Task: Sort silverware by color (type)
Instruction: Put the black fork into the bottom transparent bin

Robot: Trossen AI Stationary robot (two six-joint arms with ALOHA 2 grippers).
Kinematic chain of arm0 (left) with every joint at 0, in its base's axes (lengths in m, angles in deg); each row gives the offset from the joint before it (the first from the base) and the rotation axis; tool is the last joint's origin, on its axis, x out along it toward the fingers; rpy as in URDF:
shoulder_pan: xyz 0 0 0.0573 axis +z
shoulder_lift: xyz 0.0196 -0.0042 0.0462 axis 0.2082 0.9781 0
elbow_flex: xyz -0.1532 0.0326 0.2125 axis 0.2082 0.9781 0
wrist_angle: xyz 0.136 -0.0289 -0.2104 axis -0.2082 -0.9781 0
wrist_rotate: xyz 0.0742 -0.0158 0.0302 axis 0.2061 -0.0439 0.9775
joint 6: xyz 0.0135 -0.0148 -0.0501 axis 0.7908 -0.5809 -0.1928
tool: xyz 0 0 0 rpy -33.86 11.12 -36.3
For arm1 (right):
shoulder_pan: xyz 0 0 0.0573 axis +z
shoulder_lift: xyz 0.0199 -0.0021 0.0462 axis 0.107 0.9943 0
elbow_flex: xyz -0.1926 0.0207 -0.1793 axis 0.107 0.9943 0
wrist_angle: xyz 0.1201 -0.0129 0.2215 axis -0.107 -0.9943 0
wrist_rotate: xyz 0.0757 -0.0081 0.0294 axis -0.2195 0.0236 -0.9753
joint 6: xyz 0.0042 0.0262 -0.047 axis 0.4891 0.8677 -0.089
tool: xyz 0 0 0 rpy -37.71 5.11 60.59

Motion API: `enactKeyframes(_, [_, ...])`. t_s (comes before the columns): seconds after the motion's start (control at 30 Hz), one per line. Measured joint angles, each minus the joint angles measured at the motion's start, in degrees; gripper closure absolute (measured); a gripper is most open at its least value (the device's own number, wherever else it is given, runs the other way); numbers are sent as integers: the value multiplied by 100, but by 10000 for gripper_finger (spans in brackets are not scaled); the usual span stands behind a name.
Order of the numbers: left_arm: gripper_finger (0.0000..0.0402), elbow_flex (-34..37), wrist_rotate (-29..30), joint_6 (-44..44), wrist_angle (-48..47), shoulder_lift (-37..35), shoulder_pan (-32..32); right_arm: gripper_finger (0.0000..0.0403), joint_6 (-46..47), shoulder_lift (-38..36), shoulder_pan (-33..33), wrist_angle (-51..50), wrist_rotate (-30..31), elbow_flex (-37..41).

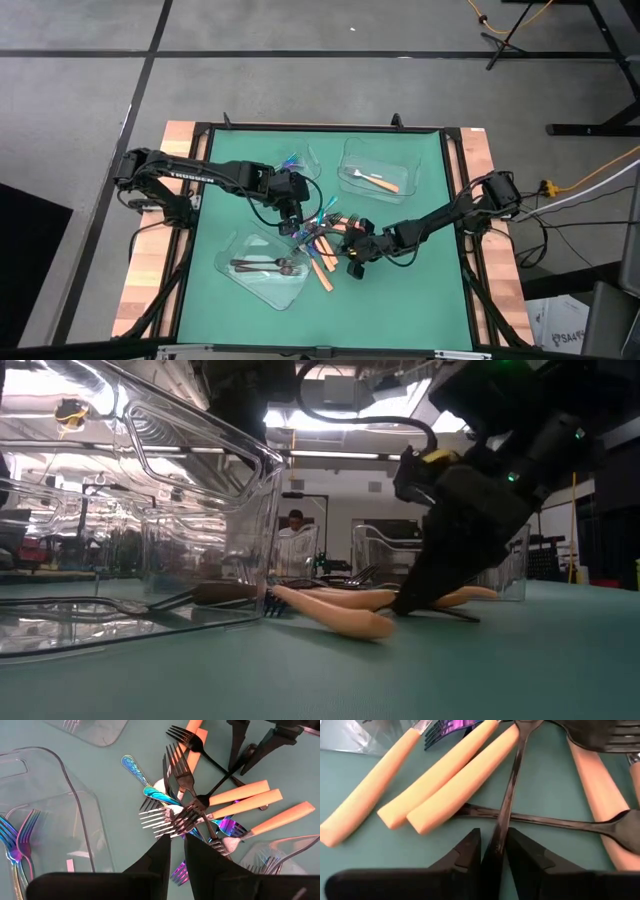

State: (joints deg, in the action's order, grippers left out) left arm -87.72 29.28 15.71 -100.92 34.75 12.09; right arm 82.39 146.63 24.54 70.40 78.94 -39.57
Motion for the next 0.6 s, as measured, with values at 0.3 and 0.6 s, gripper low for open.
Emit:
enactKeyframes(0.3, [352,0,0,0,0,0,0,311,-2,87,0,67,54,-4])
enactKeyframes(0.6, [352,0,0,-11,0,0,0,391,0,95,-4,49,62,0])
